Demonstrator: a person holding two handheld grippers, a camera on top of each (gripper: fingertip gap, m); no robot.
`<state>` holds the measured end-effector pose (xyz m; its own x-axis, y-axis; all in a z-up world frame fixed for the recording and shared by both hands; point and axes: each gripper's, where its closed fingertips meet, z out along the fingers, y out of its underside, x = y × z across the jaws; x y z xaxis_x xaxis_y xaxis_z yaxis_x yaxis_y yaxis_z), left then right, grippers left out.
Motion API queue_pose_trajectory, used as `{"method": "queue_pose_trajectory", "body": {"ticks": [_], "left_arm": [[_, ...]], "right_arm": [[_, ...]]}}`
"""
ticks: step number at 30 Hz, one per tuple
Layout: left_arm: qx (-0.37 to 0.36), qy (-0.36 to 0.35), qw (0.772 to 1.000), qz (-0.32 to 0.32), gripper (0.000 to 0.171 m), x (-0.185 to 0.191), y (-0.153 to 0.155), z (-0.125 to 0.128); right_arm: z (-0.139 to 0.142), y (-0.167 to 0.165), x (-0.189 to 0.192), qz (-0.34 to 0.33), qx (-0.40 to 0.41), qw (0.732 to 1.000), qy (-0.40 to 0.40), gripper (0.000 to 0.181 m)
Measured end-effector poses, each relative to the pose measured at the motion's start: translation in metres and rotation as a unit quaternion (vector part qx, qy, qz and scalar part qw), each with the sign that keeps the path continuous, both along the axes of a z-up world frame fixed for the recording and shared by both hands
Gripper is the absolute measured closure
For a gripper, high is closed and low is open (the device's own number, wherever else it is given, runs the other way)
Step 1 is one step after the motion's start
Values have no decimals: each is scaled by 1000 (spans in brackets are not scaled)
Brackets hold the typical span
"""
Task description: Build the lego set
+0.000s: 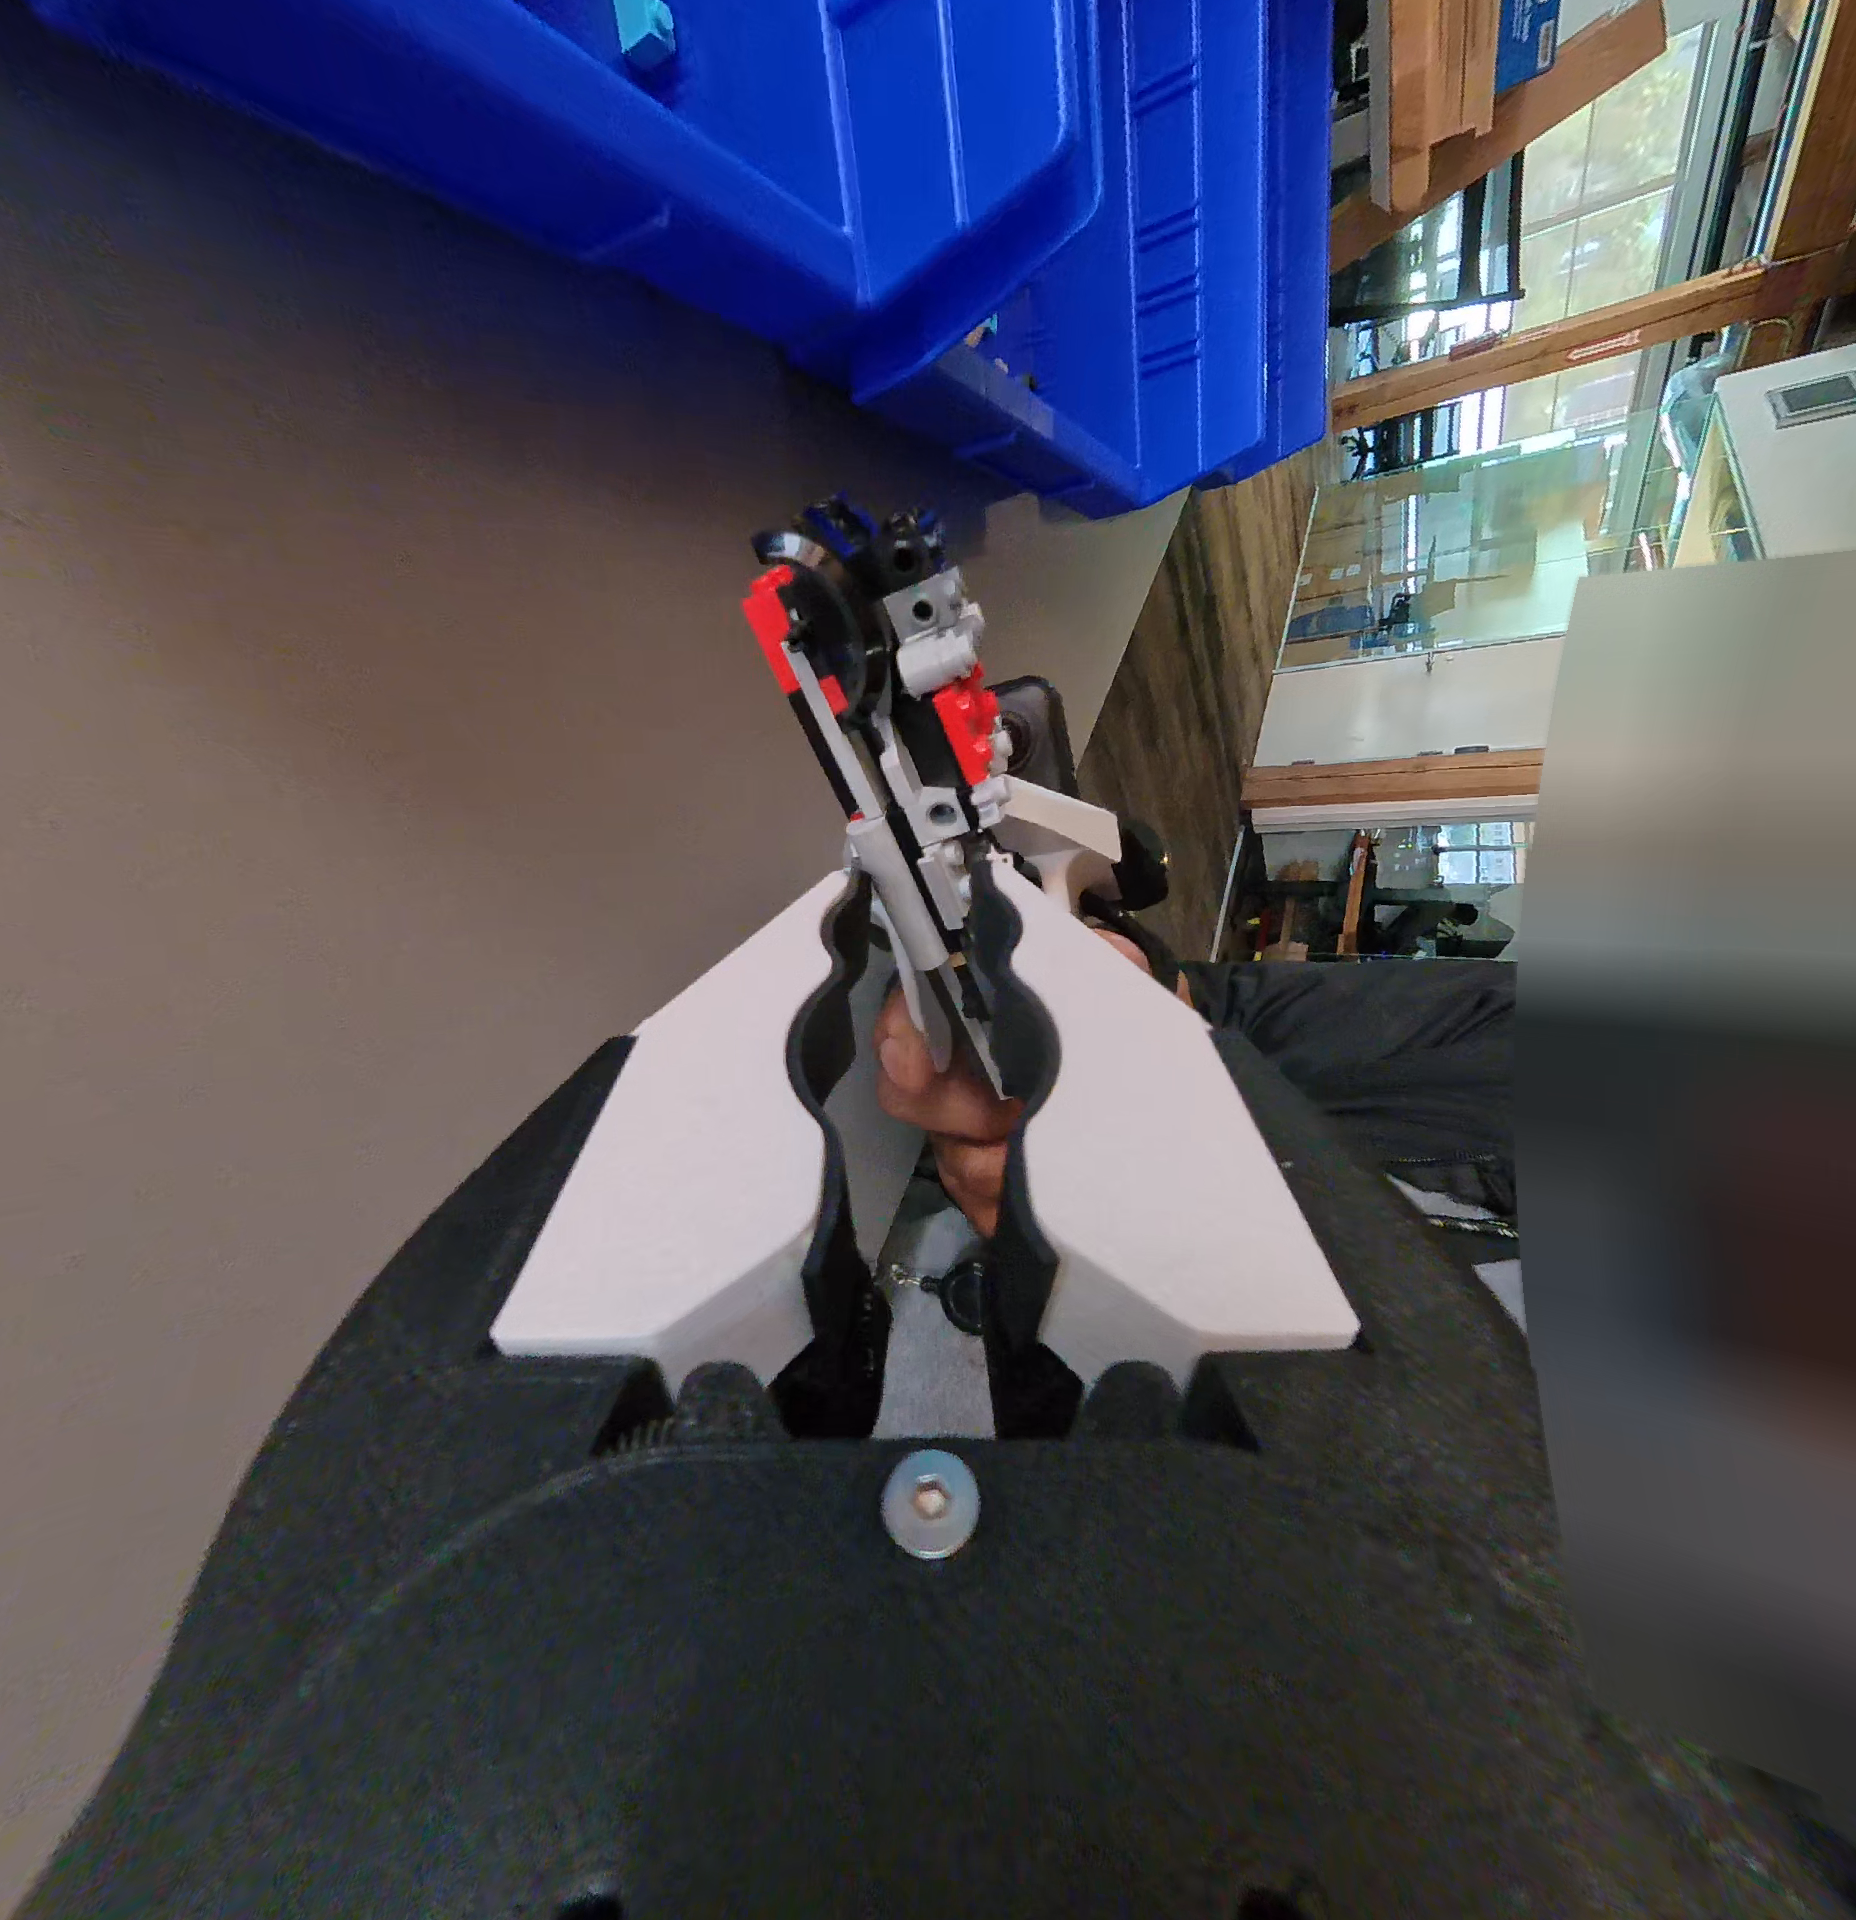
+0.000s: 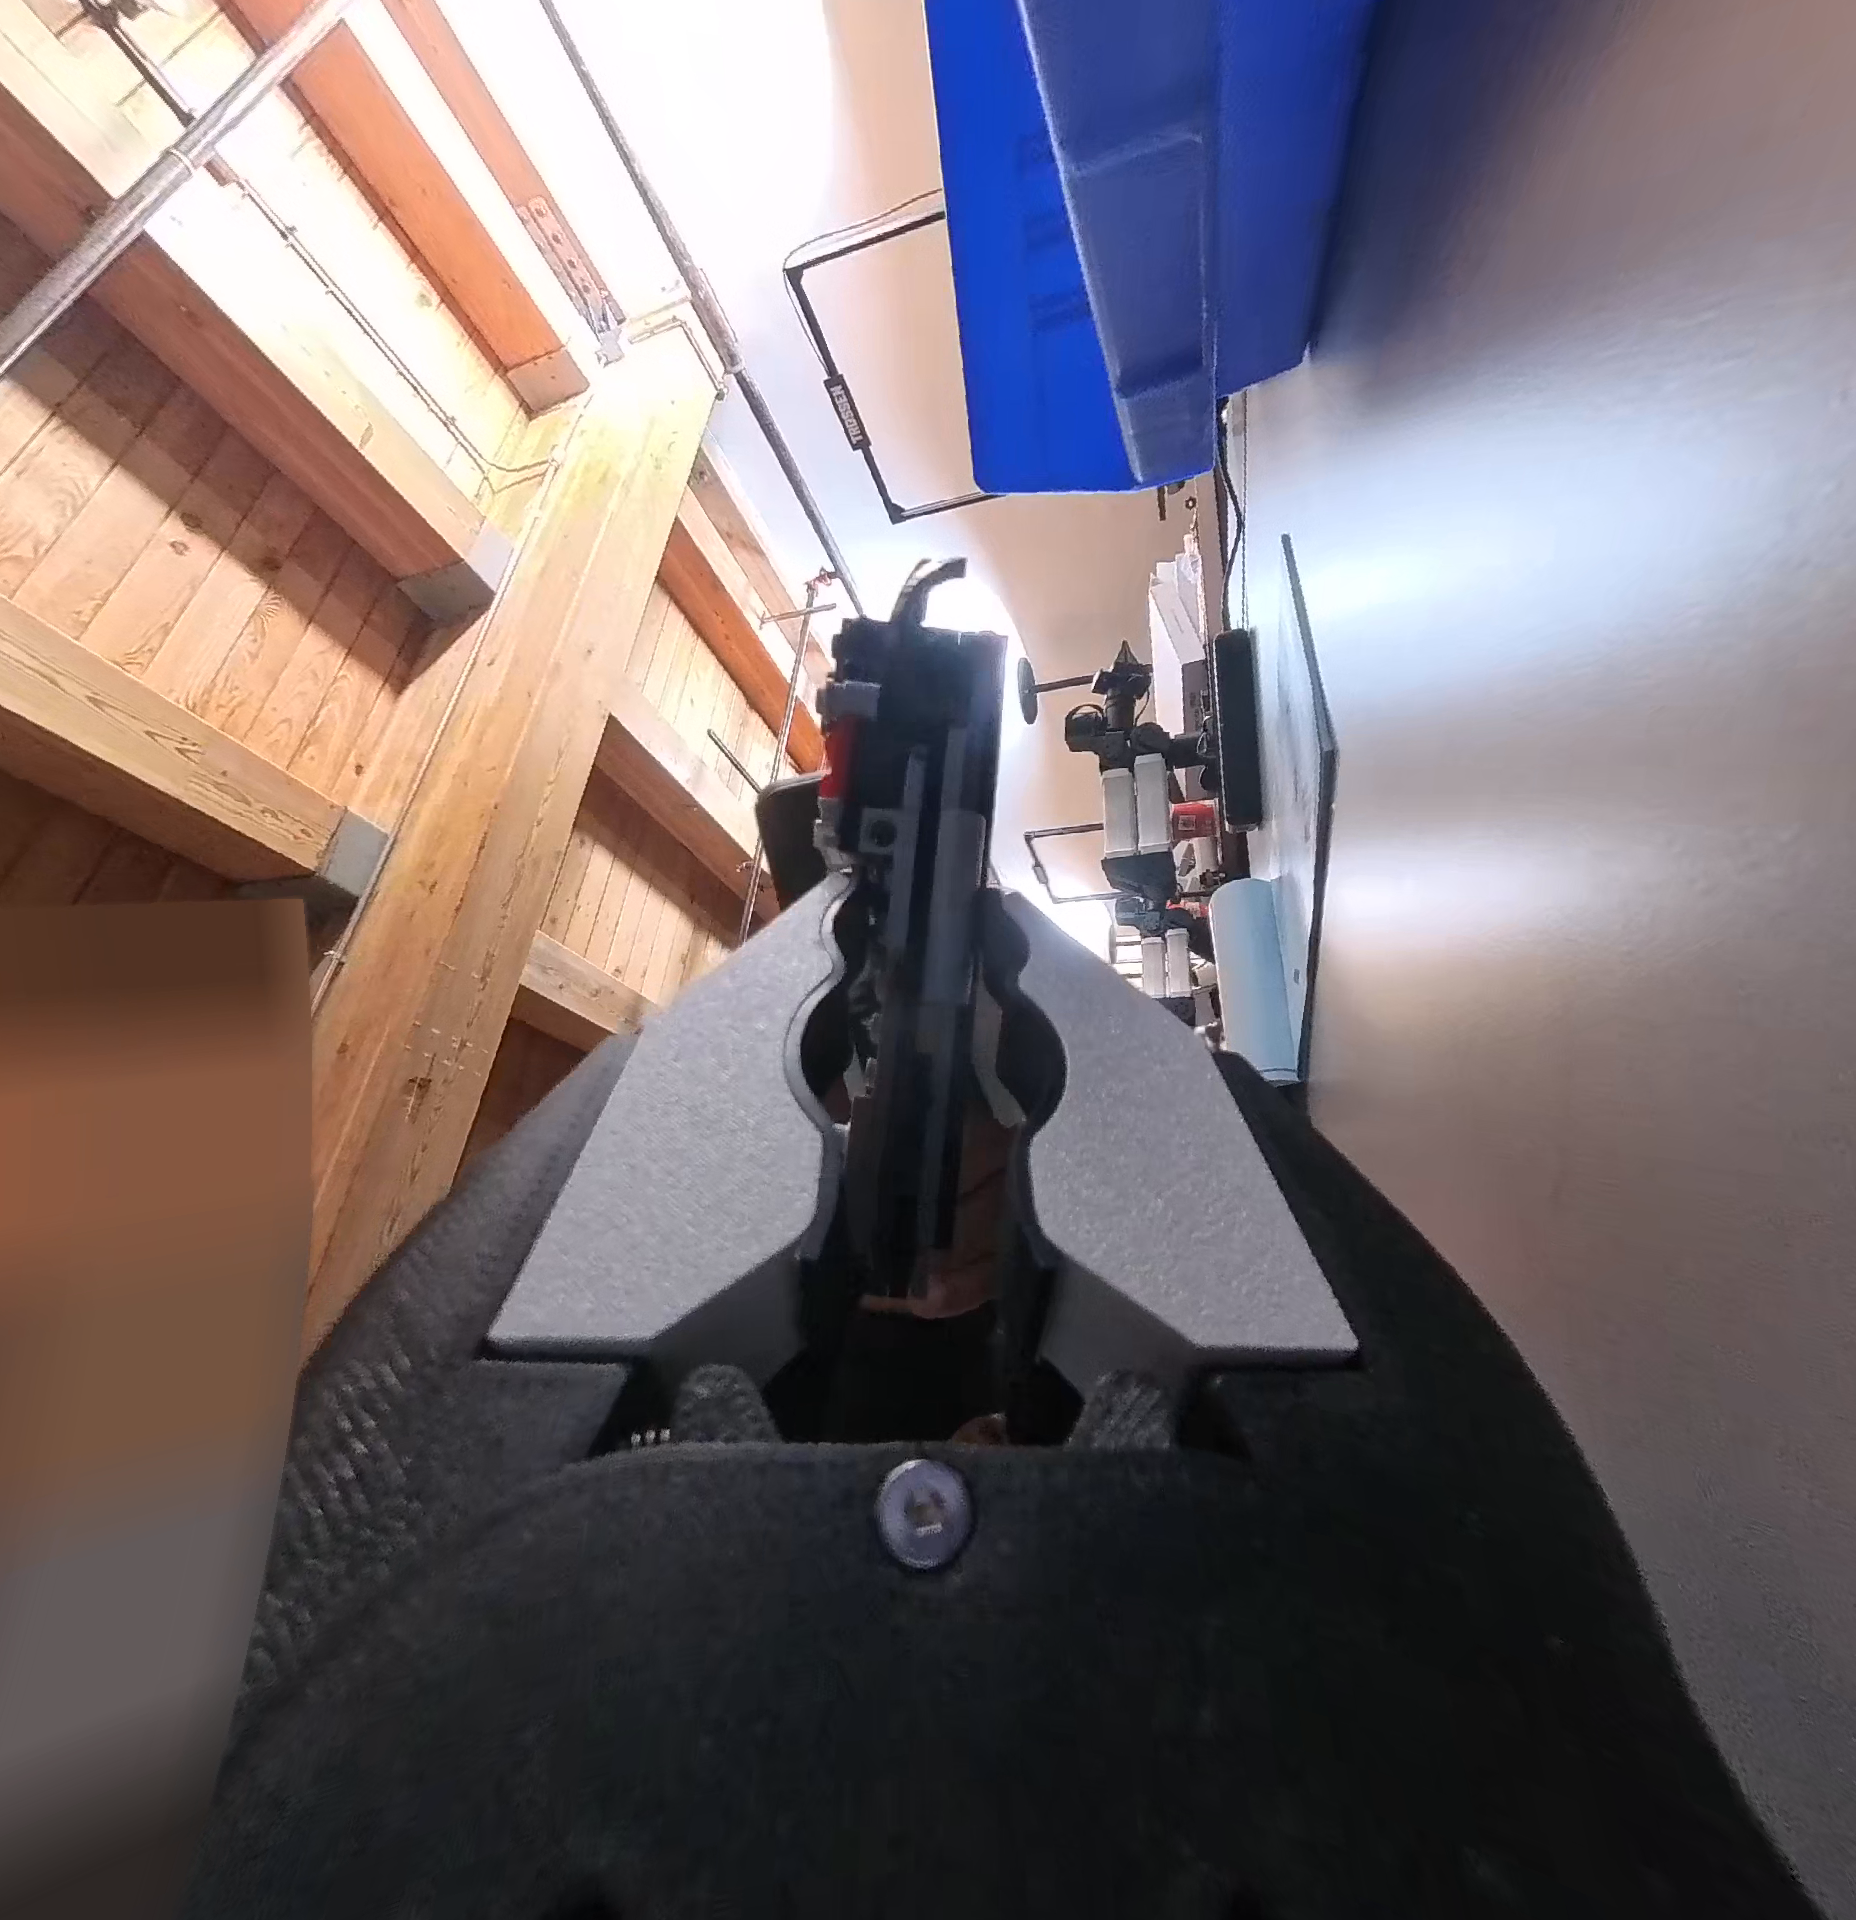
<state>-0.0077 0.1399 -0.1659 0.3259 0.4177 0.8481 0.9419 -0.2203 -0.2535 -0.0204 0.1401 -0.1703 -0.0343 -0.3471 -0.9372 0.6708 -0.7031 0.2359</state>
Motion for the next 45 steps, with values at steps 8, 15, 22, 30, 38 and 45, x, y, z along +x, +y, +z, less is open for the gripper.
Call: {"method": "queue_pose_trajectory", "body": {"ticks": [8, 15, 22, 30, 38, 45], "left_arm": [[-3, 2, 1000, -4, 151, 0, 0, 2], [12, 5, 1000, 1, 152, 1, -1, 4], [17, 9, 1000, 9, 153, 1, -2, 5], [27, -2, 999, 25, 154, 1, -4, 3], [23, 7, 999, 24, 154, 2, -5, 1], [50, -11, 998, 28, 152, 5, -3, 3]], "right_arm": [[3, 0, 1, 2, 15, 1000, 16, 159], [8, -1, 2, 1, 28, 999, 37, 159], [9, -2, 3, 0, 31, 998, 45, 159], [8, -3, 4, 0, 35, 998, 48, 159], [6, -4, 5, 0, 39, 998, 45, 159], [6, -4, 5, 4, 26, 999, 47, 159]]}}
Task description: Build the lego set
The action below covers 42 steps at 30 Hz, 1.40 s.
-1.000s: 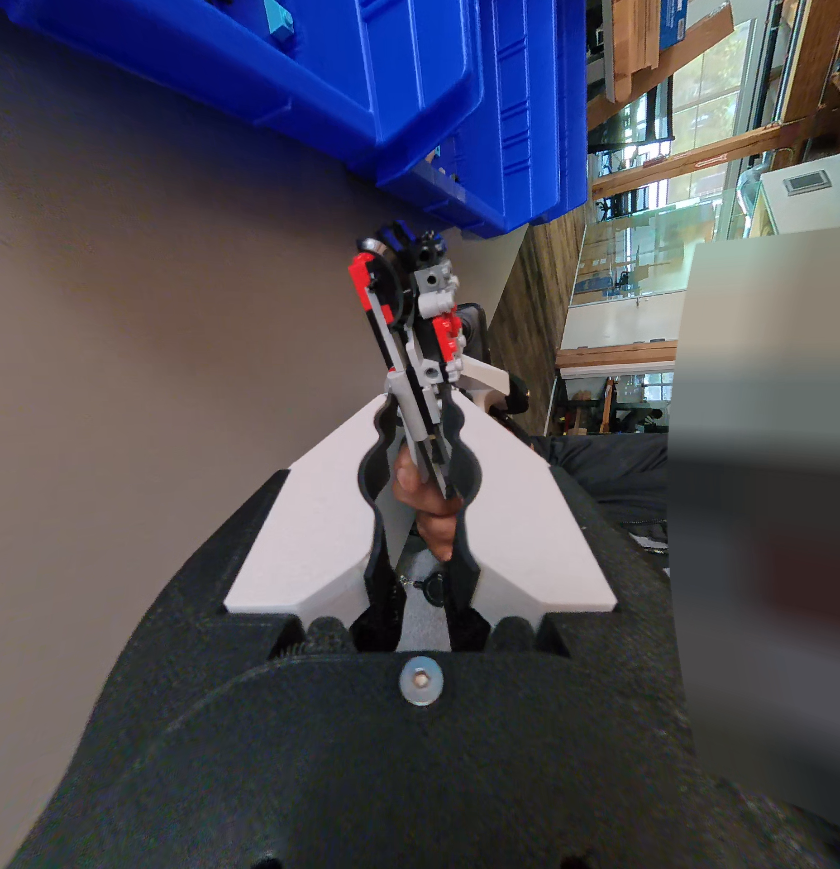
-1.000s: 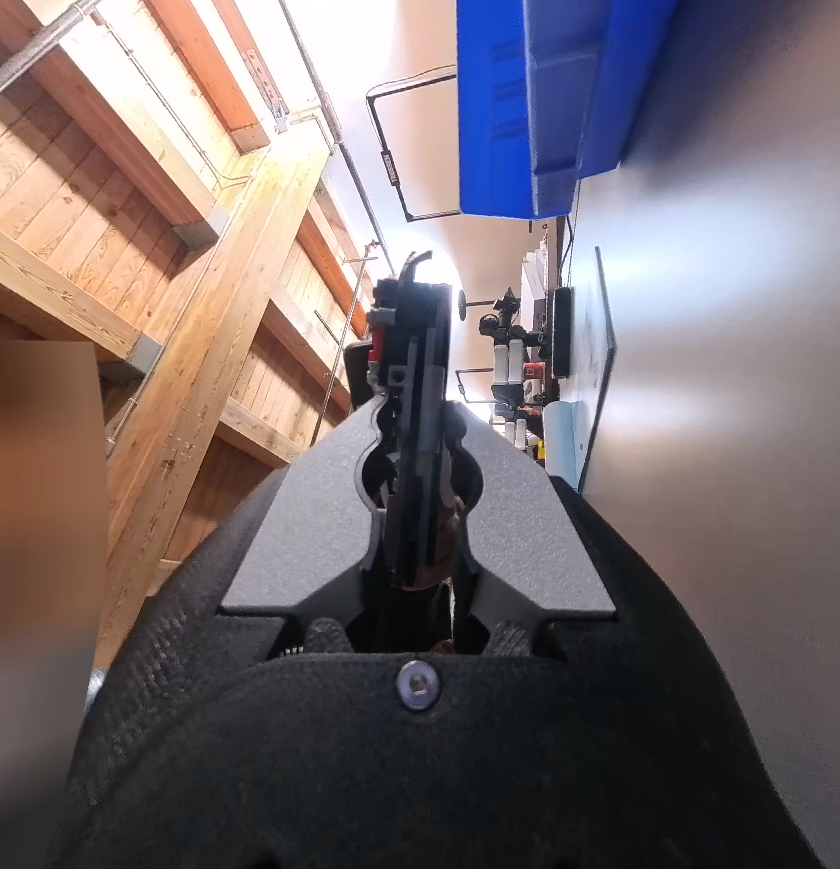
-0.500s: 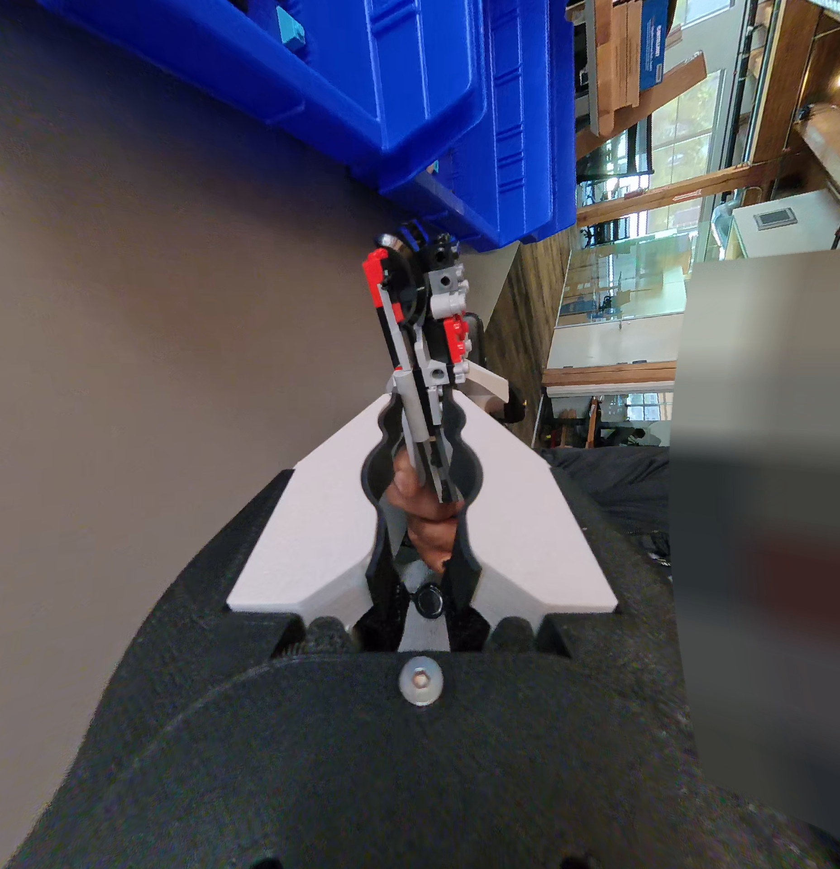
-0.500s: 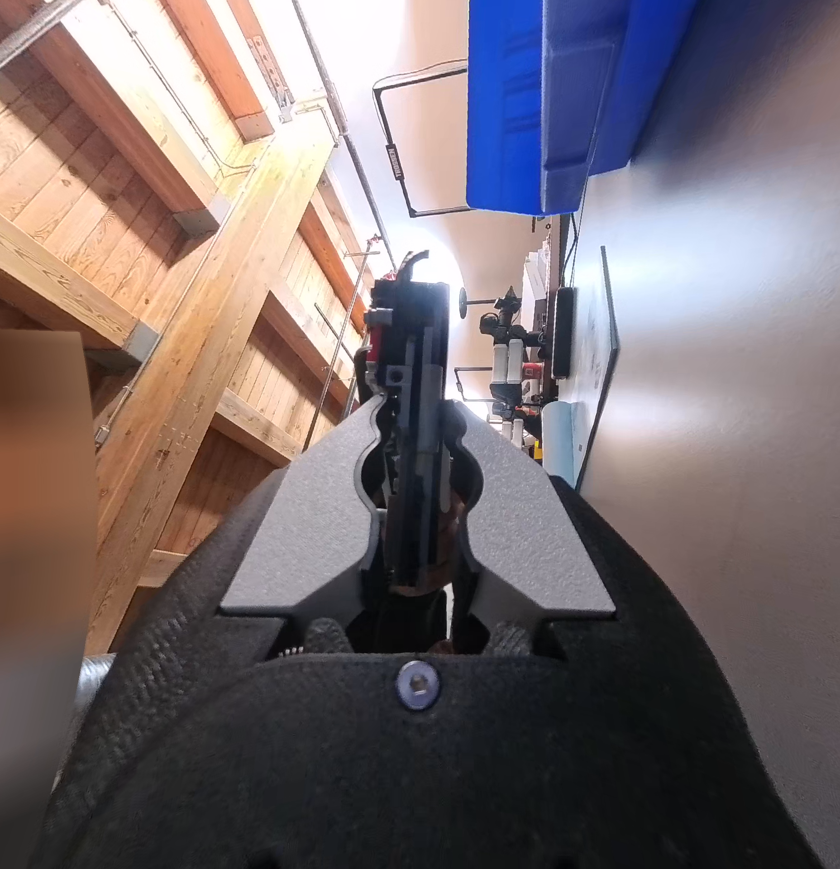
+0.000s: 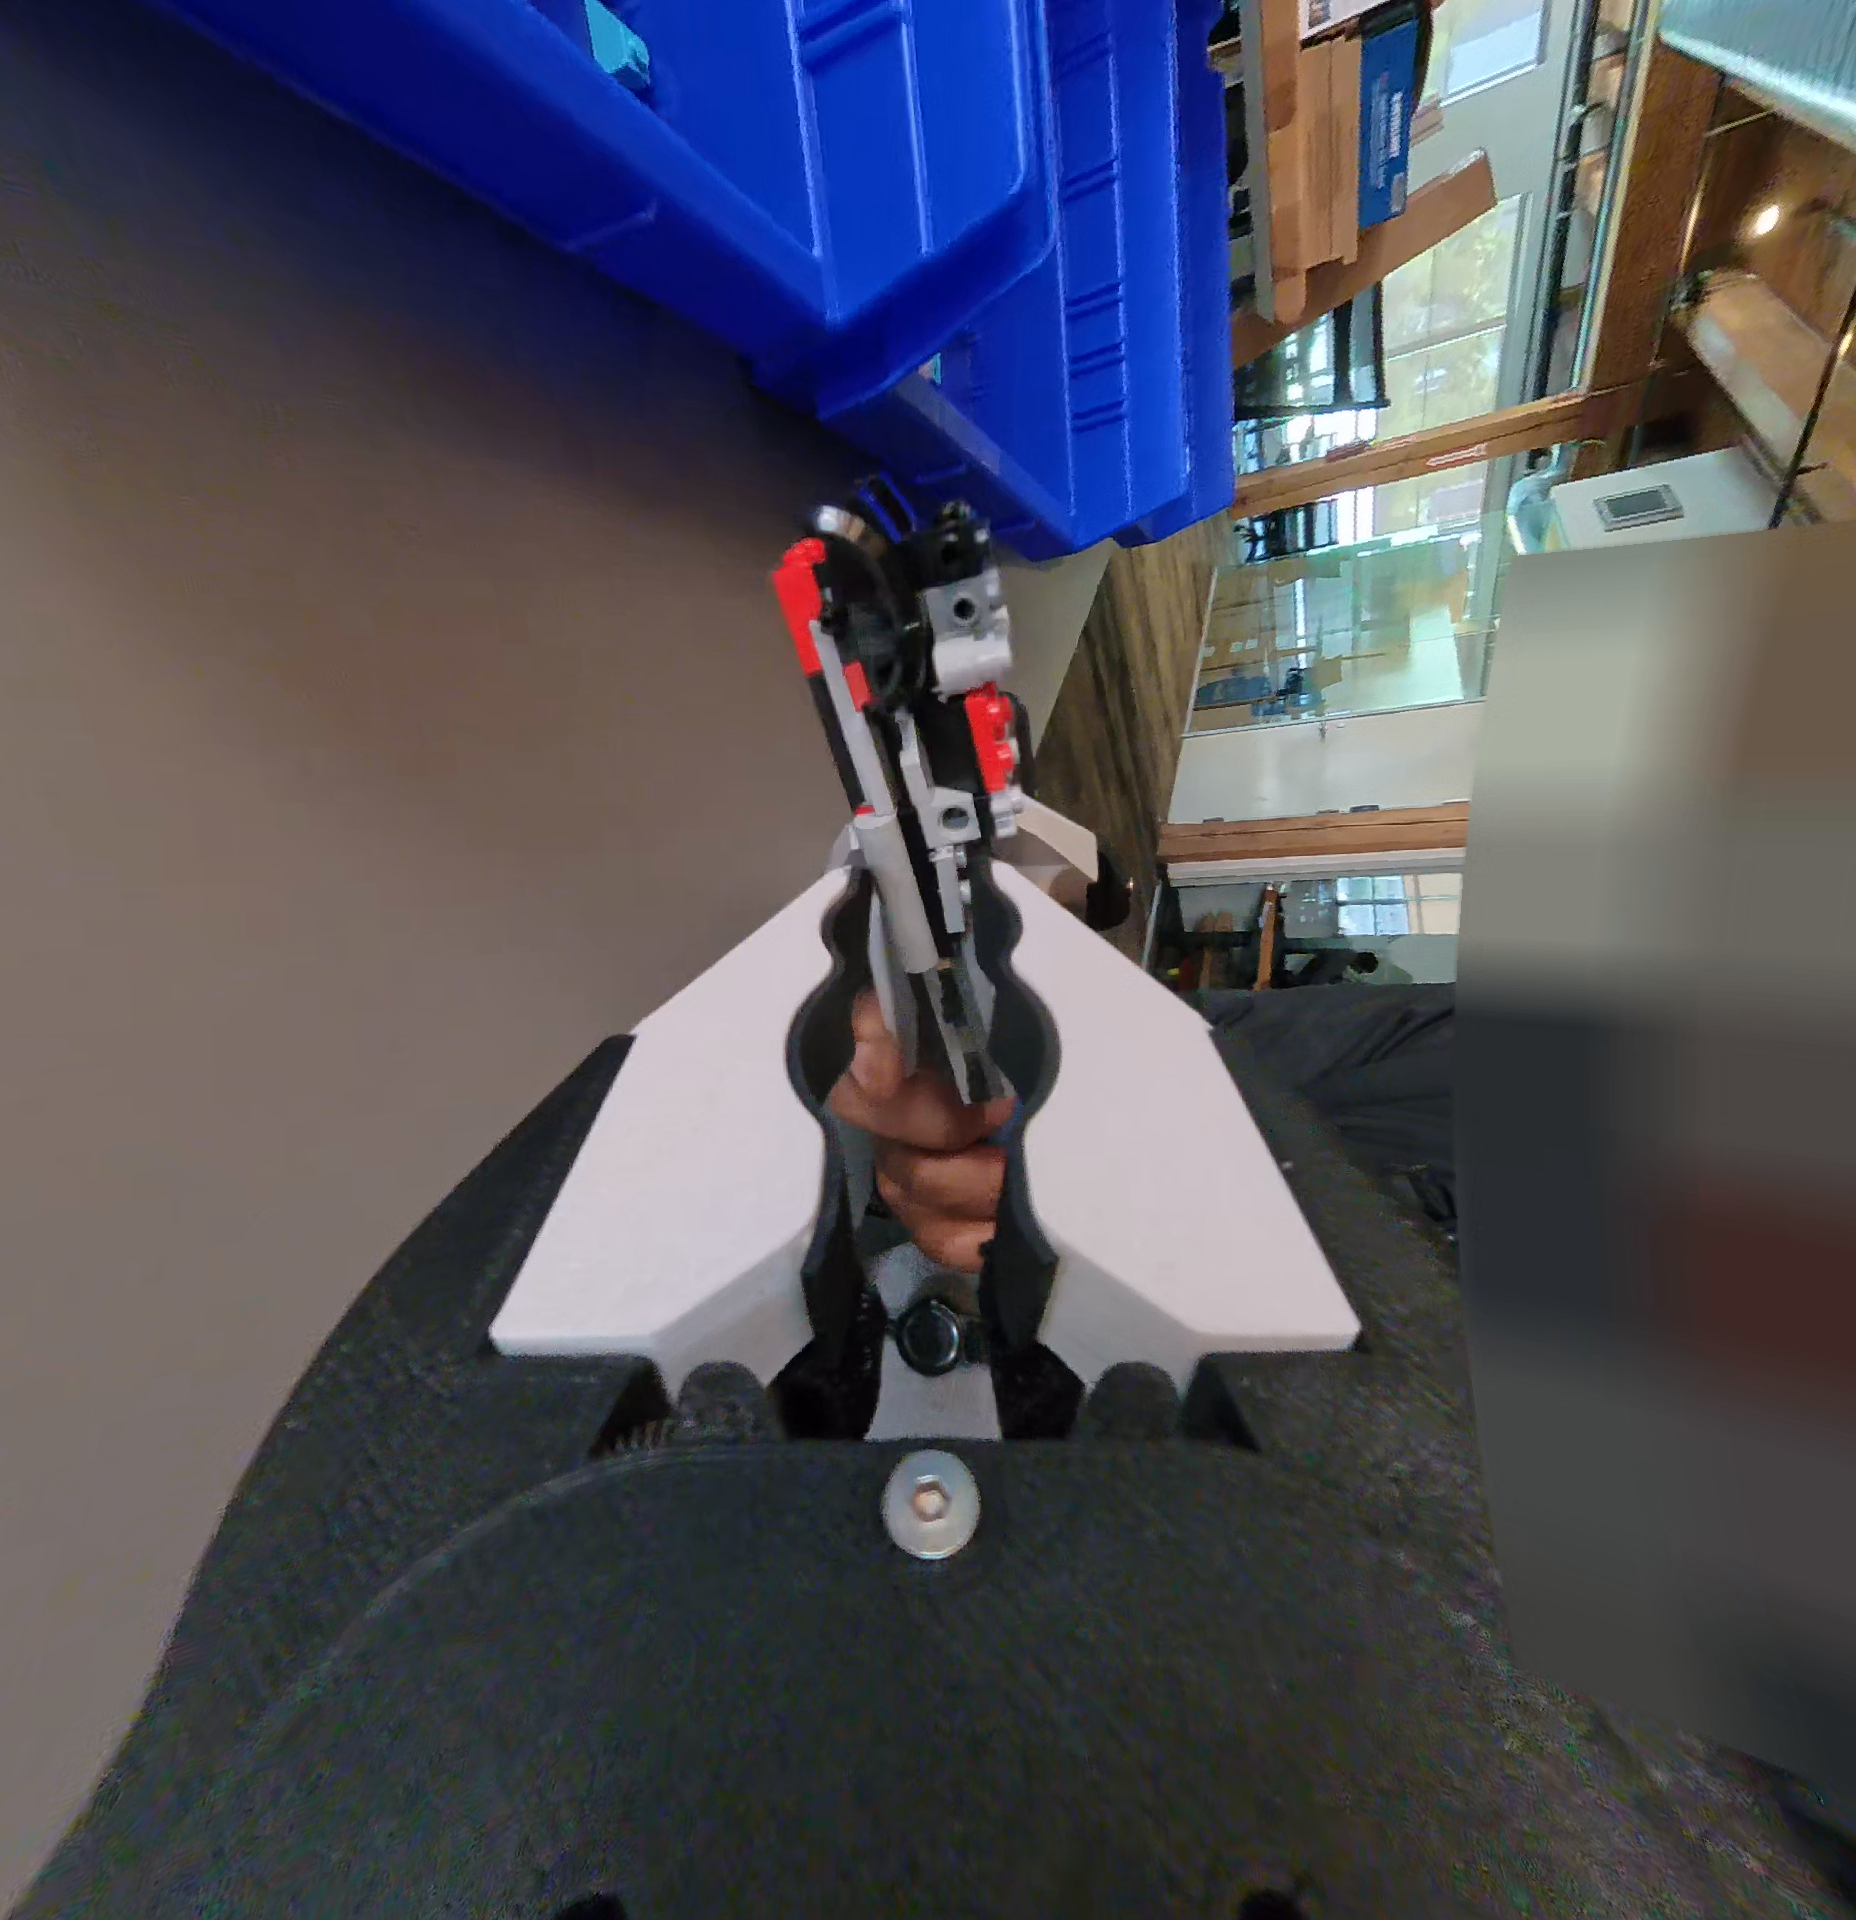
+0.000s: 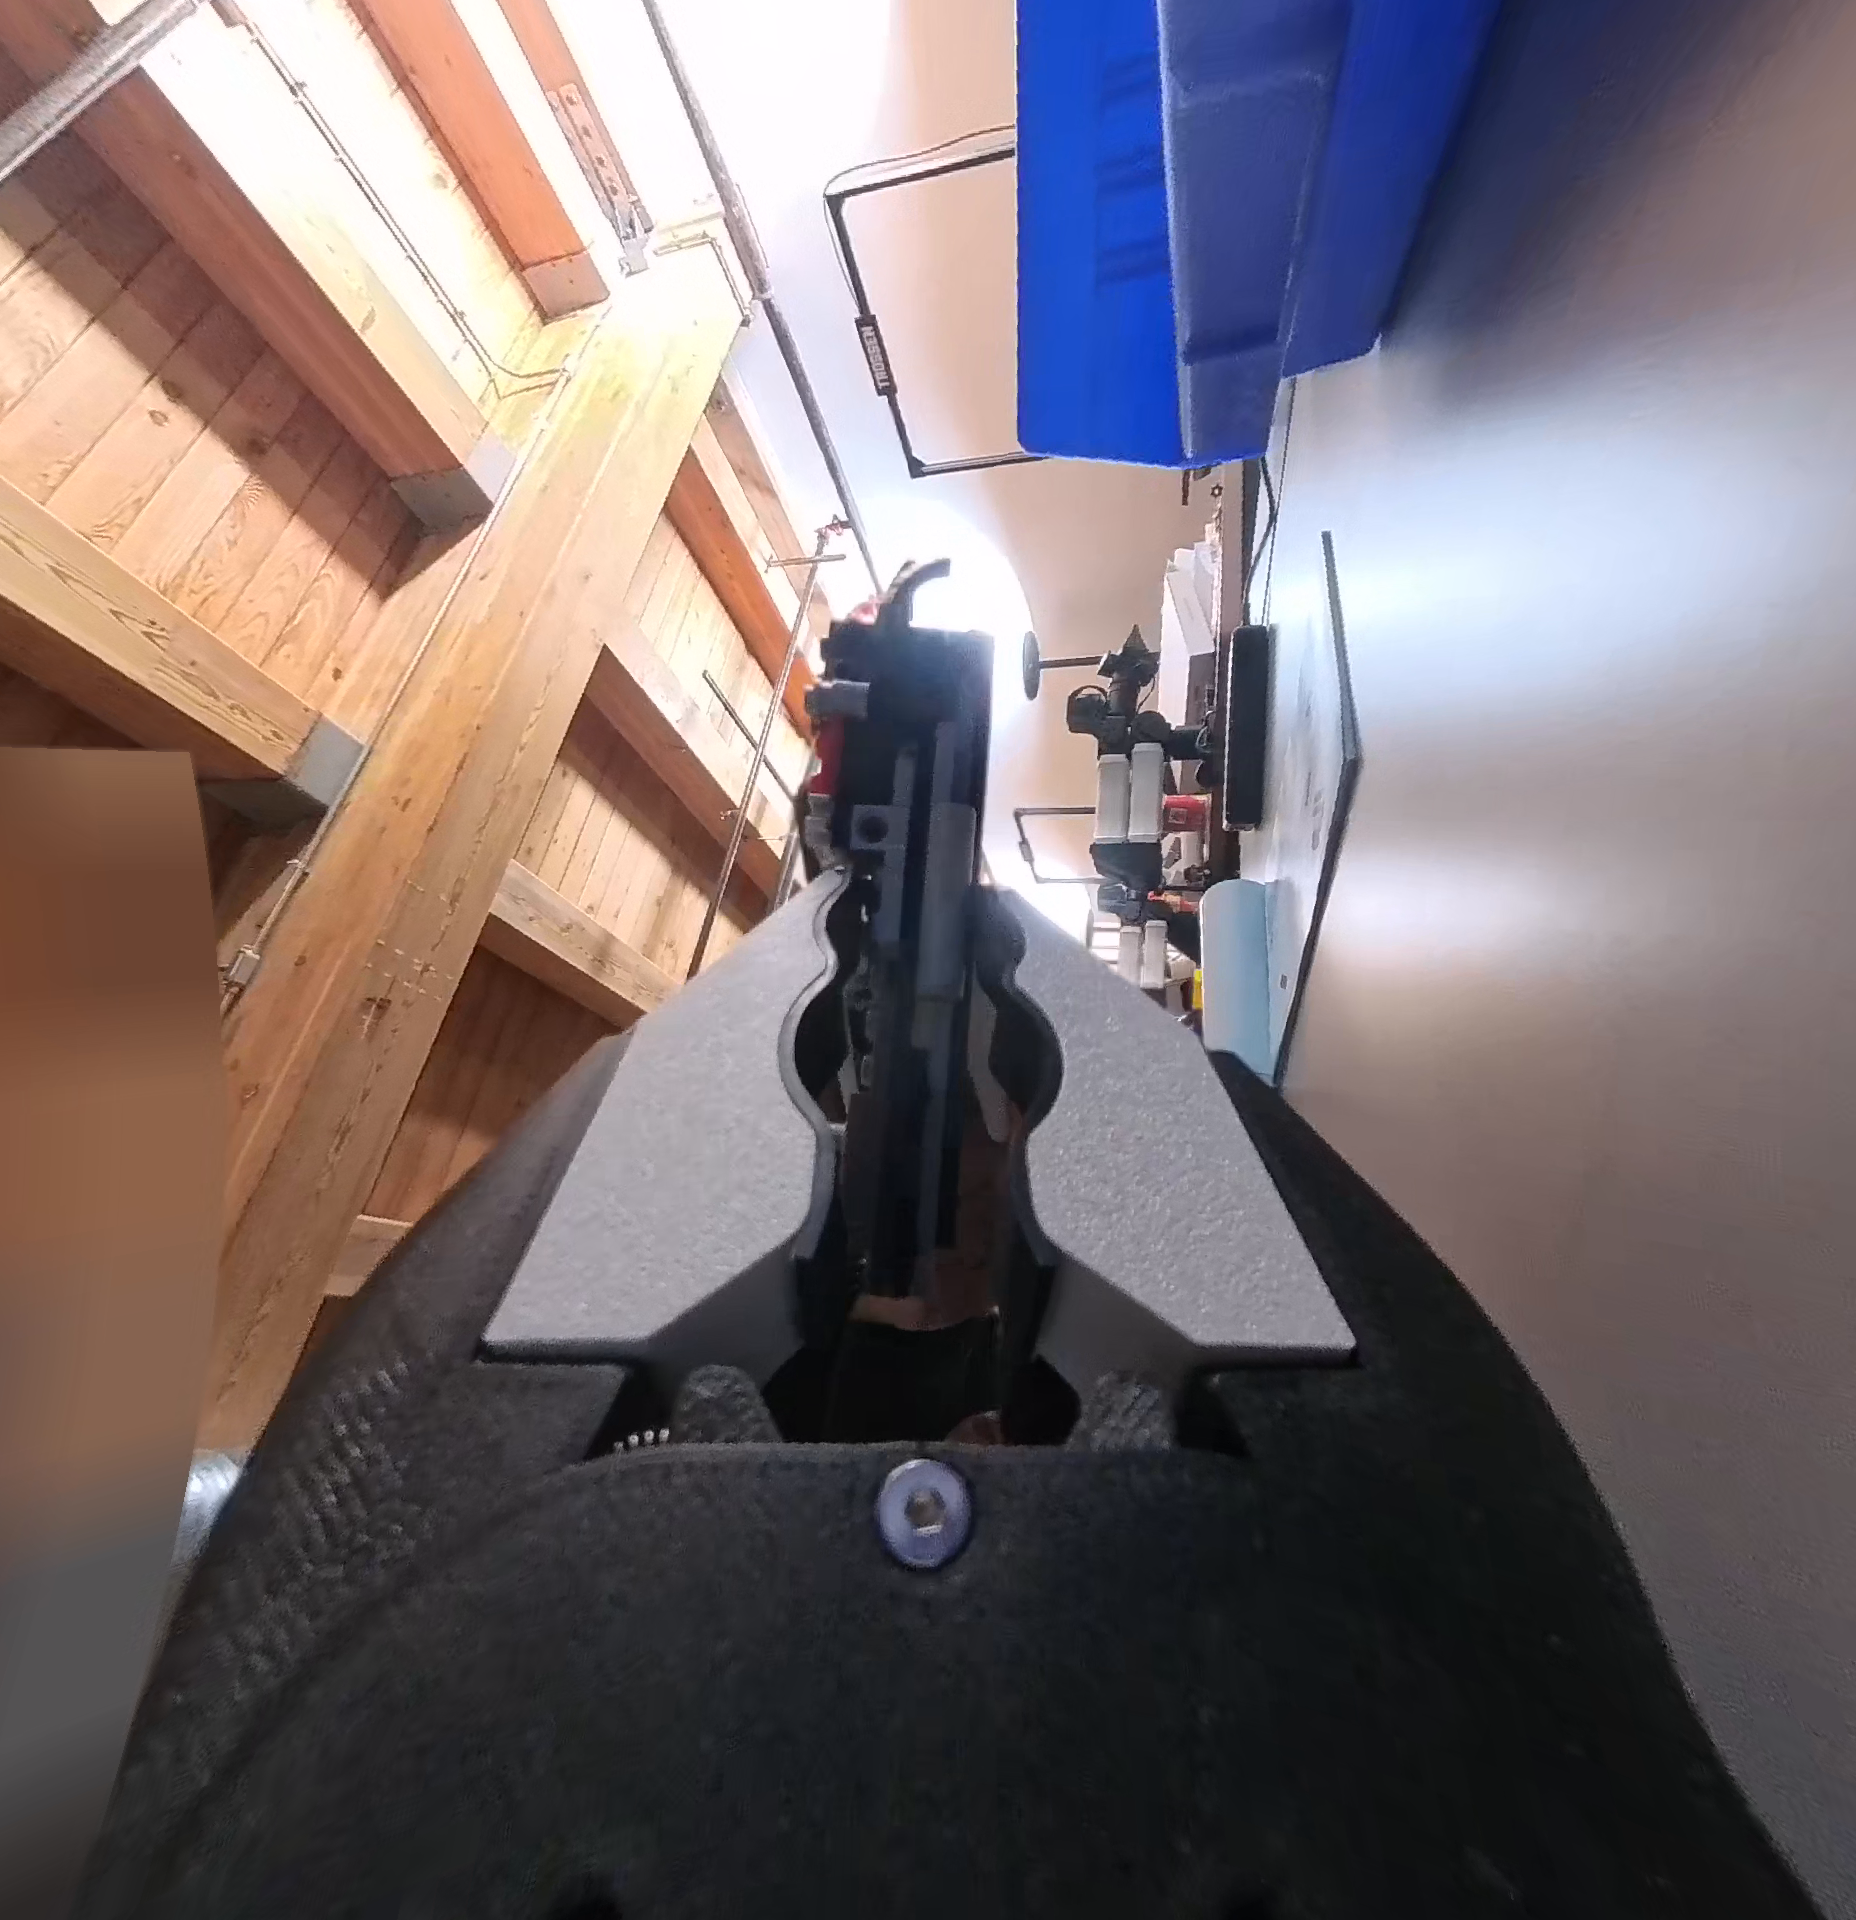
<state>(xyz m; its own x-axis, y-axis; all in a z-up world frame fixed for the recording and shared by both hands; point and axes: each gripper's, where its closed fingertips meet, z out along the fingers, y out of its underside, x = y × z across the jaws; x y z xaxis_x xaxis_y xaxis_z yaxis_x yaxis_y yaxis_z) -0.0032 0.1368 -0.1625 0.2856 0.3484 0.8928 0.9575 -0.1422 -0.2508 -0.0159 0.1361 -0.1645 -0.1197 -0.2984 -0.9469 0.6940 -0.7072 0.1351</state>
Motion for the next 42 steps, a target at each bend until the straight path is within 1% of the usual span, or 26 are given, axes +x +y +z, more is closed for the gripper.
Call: {"method": "queue_pose_trajectory", "body": {"ticks": [2, 6, 12, 19, 23, 30, 38, 42], "left_arm": [[12, -1, 1000, -2, 148, 4, 2, 1], [29, 2, 1000, 9, 153, 3, 1, 5], [43, 8, 999, 14, 154, 5, 0, 9], [41, 28, 999, 12, 154, 7, -3, 12], [45, 16, 999, 12, 154, 8, -3, 13], [60, 8, 998, 27, 150, 5, -5, 19], [78, 14, 995, 53, 154, 4, -4, 26], [70, 25, 996, 56, 154, 4, -5, 25]], "right_arm": [[3, 0, 0, -1, 0, 1000, 7, 159], [5, -1, 1, -2, 10, 1000, 17, 160], [11, -1, 2, -7, 26, 999, 41, 159], [16, -4, 5, -7, 34, 998, 59, 159], [15, -5, 5, -4, 38, 997, 65, 159], [22, -5, 7, -2, 48, 995, 85, 159], [27, -4, 7, -10, 67, 992, 109, 158], [28, -5, 8, -10, 72, 991, 112, 158]]}}
